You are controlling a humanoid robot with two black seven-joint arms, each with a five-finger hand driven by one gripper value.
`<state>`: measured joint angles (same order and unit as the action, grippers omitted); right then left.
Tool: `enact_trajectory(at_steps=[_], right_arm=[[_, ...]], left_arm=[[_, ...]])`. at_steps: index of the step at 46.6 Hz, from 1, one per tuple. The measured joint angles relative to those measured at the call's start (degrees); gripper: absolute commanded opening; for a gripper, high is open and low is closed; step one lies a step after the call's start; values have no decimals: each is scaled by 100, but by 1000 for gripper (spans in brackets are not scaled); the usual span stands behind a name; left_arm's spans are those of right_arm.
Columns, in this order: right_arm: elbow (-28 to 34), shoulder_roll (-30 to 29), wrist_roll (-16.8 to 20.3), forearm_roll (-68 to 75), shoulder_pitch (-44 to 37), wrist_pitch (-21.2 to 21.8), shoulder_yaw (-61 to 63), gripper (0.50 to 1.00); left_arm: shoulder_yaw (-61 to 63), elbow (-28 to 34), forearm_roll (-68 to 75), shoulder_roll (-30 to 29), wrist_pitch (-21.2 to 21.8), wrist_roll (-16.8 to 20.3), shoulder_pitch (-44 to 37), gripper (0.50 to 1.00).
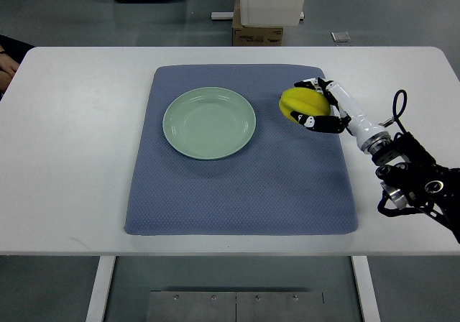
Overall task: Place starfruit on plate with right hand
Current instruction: 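Lift the starfruit with the right hand and carry it over the plate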
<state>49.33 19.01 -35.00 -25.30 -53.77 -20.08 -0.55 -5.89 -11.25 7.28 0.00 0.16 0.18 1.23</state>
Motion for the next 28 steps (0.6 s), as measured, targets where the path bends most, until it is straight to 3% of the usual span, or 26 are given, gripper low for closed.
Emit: enact_trajectory(at_steps=[10, 28], right_arm=[[47, 118, 0, 379, 91, 534, 786, 500], [138, 33, 0, 483, 86, 593, 803, 500]], left_arm=[[0, 0, 0, 0, 2, -1, -1, 1000], [0, 0, 0, 0, 2, 0, 0, 1000]])
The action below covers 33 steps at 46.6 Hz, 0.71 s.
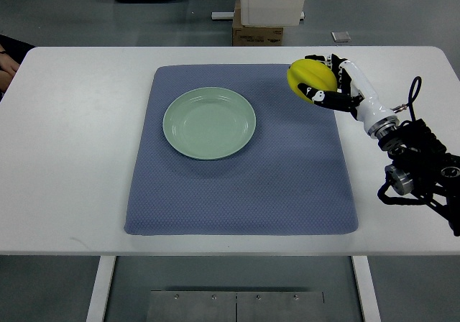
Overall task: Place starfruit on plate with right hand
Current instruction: 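Lift the starfruit with the right hand and carry it over the plate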
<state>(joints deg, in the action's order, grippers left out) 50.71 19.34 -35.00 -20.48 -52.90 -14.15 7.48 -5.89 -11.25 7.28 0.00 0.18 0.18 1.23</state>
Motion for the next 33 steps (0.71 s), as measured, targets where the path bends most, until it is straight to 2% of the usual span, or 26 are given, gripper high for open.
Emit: enact_trajectory(at_steps=[33], right_arm=[[-574, -1362, 76, -41, -371, 25, -466, 500]], left_arm=[[1, 0, -1, 0, 0, -1, -2, 1000]])
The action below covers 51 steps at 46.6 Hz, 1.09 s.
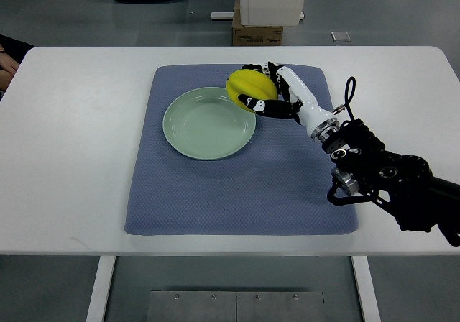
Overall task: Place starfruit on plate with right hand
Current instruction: 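Lift the starfruit with the right hand and carry it over the plate, then lower the starfruit onto the plate and open the right hand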
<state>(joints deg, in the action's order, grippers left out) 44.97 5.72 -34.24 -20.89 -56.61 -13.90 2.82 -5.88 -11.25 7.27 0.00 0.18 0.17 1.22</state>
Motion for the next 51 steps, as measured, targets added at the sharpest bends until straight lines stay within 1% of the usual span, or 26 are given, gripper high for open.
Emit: enact_trajectory(at_steps=[15, 24, 25, 27, 29, 30, 51], right_arm=[[-312, -548, 97, 7, 0, 4, 8, 500], [-647, -571, 116, 9, 0, 2, 8, 500], [-688, -571, 118, 12, 0, 1, 9, 520], [-736, -571, 119, 26, 1, 1, 18, 695], [-760, -572, 120, 37, 11, 1, 51, 915], [-762, -572, 120, 42, 20, 1, 72, 999], [-710, -572, 103, 64, 116, 4, 255, 998]], left_arm=[[-1, 0, 1, 0, -2, 1, 2, 1000], [0, 0, 1, 0, -1, 0, 0, 1000], [-1, 0, 1, 0, -2, 0, 1, 1000], [-1, 0, 1, 0, -2, 1, 3, 1000], [-1, 0, 1, 0, -1, 1, 2, 1000], [0, 0, 1, 0, -2, 1, 1, 1000], [-1, 0, -2, 0, -1, 1, 1, 1000]])
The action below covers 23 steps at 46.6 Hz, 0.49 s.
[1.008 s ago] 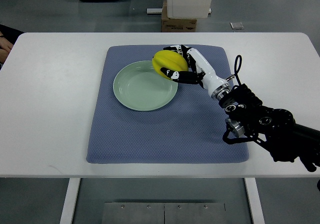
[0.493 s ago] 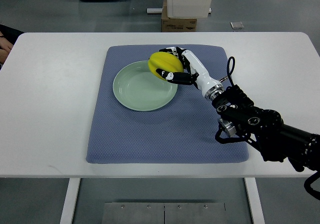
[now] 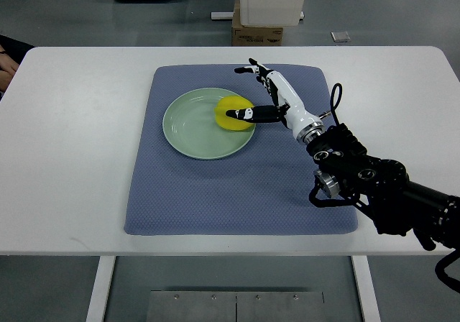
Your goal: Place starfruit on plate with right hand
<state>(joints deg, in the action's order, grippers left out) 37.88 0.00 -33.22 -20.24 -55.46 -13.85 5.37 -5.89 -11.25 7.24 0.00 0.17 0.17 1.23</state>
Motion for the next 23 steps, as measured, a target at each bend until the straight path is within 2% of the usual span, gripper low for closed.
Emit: enact_trajectory(at_steps=[23], right_arm=[[-64, 0, 16, 3, -15, -12, 192, 1000]], left_arm=[[0, 0, 1, 0, 2, 0, 0, 1000]])
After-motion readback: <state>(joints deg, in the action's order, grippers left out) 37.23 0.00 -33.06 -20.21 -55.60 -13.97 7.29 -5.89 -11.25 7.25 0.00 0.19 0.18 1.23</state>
